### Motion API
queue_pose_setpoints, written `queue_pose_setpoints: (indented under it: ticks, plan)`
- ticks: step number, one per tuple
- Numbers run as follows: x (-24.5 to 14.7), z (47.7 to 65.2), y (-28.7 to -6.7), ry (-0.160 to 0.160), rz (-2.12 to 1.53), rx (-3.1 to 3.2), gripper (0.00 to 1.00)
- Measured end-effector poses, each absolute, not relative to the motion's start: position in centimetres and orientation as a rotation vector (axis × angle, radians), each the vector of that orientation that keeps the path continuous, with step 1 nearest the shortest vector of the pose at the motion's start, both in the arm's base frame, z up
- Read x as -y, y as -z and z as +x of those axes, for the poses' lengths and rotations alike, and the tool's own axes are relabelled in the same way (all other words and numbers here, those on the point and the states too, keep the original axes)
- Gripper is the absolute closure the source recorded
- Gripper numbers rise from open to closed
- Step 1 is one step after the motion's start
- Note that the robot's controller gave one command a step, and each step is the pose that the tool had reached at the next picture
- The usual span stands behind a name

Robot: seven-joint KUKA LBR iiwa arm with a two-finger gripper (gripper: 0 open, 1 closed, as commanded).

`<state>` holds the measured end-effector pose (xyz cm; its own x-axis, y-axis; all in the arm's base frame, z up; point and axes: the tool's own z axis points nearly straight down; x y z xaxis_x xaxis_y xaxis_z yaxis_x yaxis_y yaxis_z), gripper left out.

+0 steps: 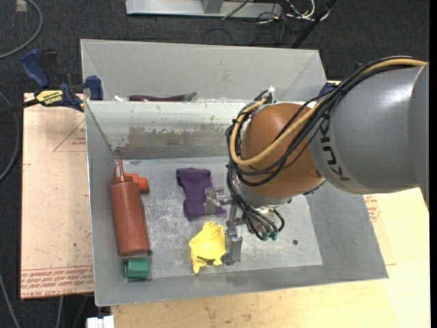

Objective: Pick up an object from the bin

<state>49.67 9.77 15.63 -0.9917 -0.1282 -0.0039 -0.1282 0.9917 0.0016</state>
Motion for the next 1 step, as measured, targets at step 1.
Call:
queue_pose_setpoints:
  ticks: [1]
  plan:
    - [-9.55, 49.38, -10.77, -0.003, -0.483, -3.102, 0.00]
